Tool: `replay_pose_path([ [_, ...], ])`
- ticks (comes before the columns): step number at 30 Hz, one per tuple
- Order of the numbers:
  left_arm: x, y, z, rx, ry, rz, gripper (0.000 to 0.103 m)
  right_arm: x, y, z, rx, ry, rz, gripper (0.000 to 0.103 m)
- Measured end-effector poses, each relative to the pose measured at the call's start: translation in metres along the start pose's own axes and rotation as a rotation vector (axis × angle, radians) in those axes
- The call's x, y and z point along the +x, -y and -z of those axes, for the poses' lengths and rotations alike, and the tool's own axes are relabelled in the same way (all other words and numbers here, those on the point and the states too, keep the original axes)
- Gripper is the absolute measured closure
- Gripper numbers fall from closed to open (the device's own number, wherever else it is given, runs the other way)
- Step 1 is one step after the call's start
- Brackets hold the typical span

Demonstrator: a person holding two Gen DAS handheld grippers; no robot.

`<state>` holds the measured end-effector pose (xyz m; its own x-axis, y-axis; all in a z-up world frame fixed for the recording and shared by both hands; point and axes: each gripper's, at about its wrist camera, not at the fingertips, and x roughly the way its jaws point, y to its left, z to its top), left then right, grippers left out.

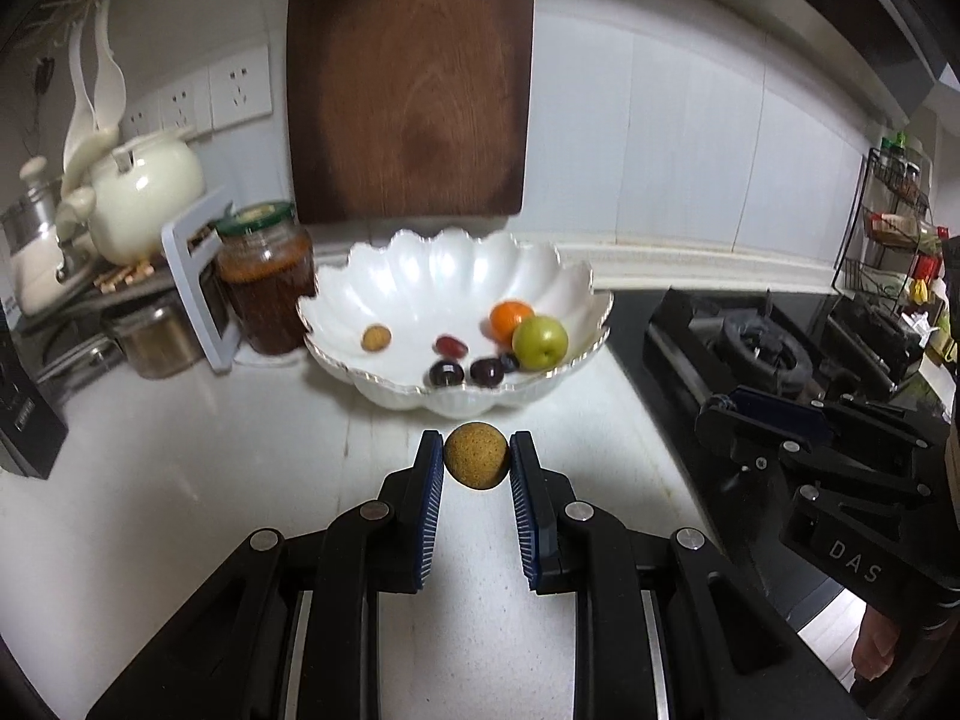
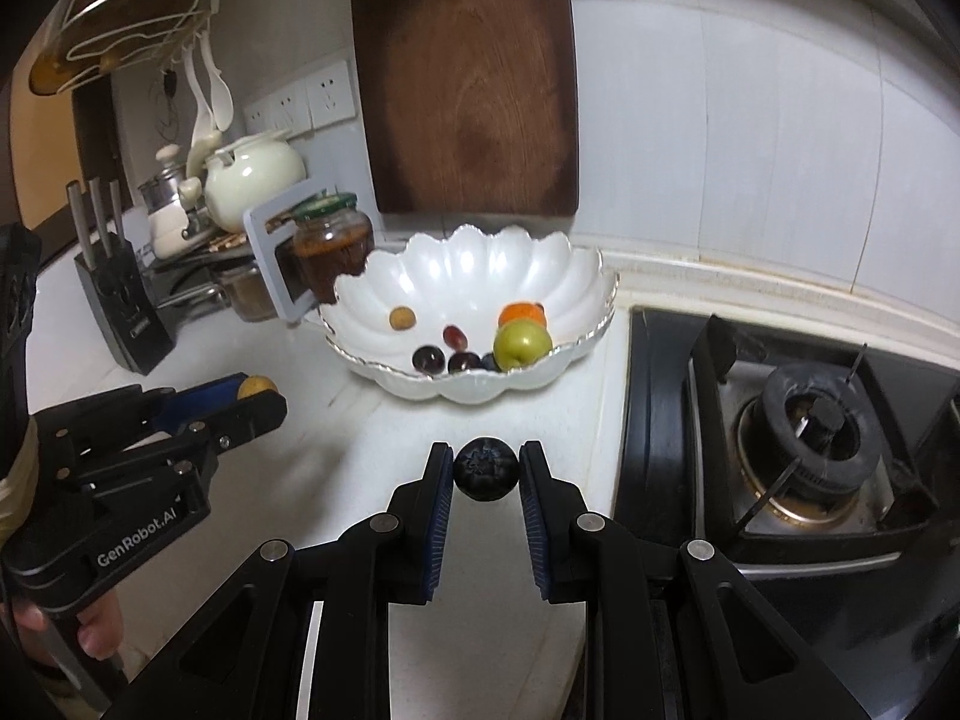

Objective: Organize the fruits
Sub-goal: 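Lift the tan fruit and blueberry and carry both over the white bowl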

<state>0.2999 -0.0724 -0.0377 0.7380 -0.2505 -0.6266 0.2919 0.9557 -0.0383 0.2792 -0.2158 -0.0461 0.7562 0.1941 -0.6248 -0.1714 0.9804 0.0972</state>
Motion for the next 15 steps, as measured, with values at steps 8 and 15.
replay_pose_path([
  [8,-0.016,0.0,-0.021,0.013,0.082,-0.006,0.08,-0.016,-0.002,-0.017,-0.01,0.08,0.007,0.079],
  [15,-0.022,-0.004,-0.041,0.016,0.141,-0.034,0.08,-0.018,-0.002,-0.037,-0.014,0.135,0.017,0.079],
])
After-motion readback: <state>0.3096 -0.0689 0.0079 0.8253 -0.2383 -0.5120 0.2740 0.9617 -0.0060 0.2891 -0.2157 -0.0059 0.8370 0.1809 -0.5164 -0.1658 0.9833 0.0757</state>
